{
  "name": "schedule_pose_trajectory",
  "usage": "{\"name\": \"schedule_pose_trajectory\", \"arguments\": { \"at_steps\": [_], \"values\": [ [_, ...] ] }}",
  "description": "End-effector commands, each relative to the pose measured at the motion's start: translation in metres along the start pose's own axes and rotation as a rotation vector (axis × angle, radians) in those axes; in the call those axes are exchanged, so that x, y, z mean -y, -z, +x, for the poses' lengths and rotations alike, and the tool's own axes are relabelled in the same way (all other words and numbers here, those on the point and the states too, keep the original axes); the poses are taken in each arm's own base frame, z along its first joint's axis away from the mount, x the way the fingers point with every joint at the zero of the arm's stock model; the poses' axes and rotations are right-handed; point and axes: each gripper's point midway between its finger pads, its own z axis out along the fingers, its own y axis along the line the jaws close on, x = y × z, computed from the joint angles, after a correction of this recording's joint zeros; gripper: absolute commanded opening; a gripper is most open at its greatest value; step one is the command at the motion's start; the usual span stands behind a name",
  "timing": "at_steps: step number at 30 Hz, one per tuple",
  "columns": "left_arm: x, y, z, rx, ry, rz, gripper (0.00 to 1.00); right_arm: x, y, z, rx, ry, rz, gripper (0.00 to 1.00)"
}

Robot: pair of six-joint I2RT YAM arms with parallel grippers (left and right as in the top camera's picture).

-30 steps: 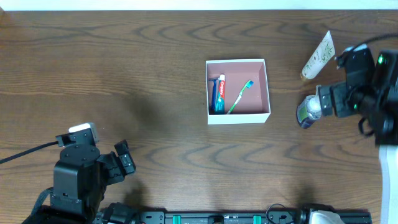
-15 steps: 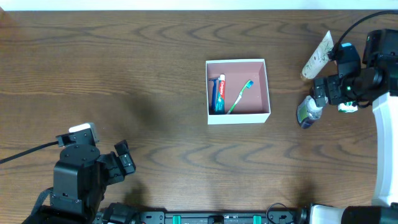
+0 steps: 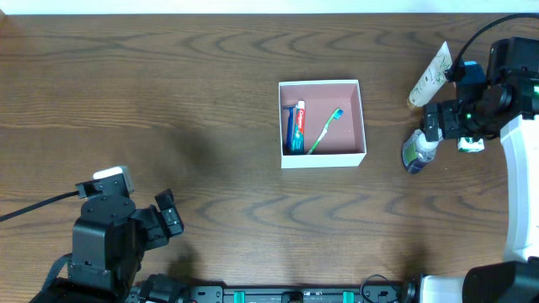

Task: Pack container
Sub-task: 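Move the right gripper over the clear foam-pump bottle and lower, then close the right gripper on the pump bottle's top and lift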

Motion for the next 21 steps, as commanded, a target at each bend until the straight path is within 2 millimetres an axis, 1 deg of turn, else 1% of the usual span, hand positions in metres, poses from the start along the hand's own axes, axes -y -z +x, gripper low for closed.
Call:
{"name": "schedule_pose_trajectory", "arguments": {
  "at_steps": [1, 5, 10, 13, 21],
  "values": [
    [-0.002, 0.000, 0.000, 0.003, 0.013, -0.012, 0.98, 0.008, -0.009, 0.004, -0.038, -0.024, 0.028, 0.99],
    [-0.002, 0.000, 0.000, 0.003, 0.013, -0.012, 0.98, 0.003, -0.010, 0.002, -0.030, -0.024, -0.001, 0.99],
    [-0.002, 0.000, 0.000, 0.003, 0.013, -0.012, 0.98, 0.004, -0.016, -0.006, -0.002, -0.022, -0.006, 0.99],
    [-0.002, 0.000, 0.000, 0.003, 0.013, -0.012, 0.98, 0.005, -0.026, -0.007, -0.015, -0.023, -0.009, 0.99],
    [-0.002, 0.000, 0.000, 0.003, 0.013, -0.012, 0.98, 0.005, -0.057, 0.002, -0.114, -0.031, -0.033, 0.99]
  ]
}}
